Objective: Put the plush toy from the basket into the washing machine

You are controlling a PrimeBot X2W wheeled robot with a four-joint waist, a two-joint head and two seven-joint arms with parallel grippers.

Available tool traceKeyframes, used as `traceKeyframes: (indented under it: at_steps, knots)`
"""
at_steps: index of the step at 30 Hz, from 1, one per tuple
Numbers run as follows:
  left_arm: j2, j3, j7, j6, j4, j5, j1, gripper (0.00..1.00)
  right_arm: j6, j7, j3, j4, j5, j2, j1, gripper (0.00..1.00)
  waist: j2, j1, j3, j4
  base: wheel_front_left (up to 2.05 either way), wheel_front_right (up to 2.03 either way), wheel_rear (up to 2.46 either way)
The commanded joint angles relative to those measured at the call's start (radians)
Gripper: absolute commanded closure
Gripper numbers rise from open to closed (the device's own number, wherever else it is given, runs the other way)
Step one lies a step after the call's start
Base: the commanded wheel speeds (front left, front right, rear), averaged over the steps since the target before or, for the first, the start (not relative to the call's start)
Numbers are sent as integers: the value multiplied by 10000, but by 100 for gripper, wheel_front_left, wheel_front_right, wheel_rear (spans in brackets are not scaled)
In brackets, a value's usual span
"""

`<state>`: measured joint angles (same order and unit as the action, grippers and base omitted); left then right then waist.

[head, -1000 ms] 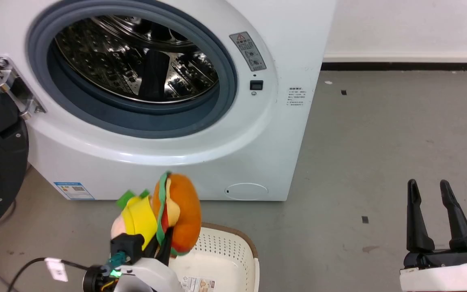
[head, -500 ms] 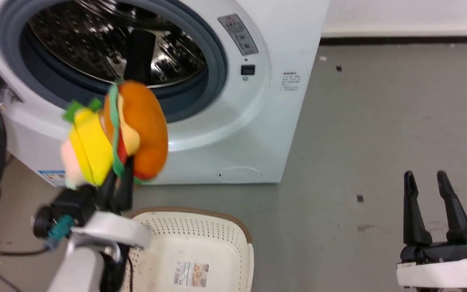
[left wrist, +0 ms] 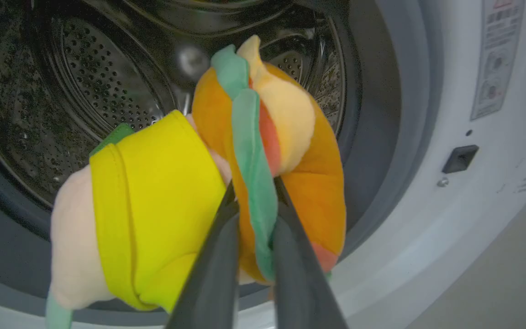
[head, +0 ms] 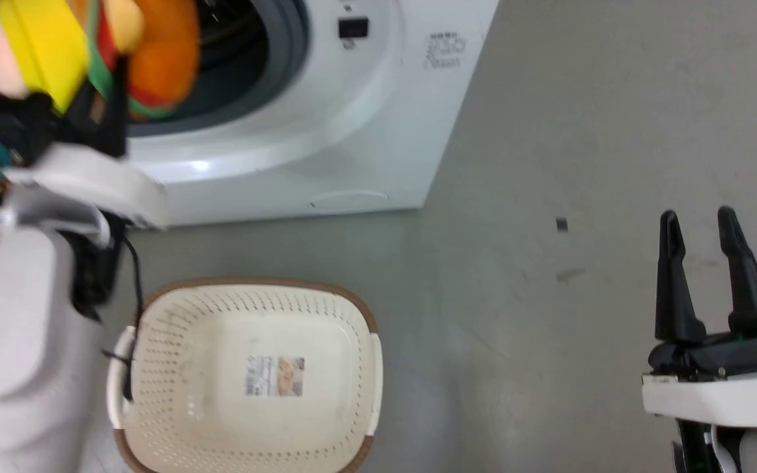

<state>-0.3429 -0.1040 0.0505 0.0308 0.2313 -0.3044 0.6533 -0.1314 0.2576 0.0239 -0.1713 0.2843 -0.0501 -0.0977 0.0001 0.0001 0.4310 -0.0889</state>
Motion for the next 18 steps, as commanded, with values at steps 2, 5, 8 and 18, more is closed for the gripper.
traceKeyframes:
  at_steps: [2,5,8,18]
  knots:
    - [-326,157,-202,7,348,31,658,100,7,42,-77,-64,121,-1,-327,0,-1,-1,996,-550,0,0,0]
    - [-657,404,-382,-15,781,-36,1411,100,7,42,-106,-102,256,-1,-625,0,-1,-1,1529,-824,0,0,0]
    - [-944,451,-618,39,1198,-4,2277,100,7,42,-72,-169,420,-1,-913,0,-1,-1,2021,-1022,0,0,0]
    - [-1525,124,-1967,112,2674,335,4957,100,7,42,133,-379,812,-1,-1443,0,-1,-1,3055,-1382,0,0,0]
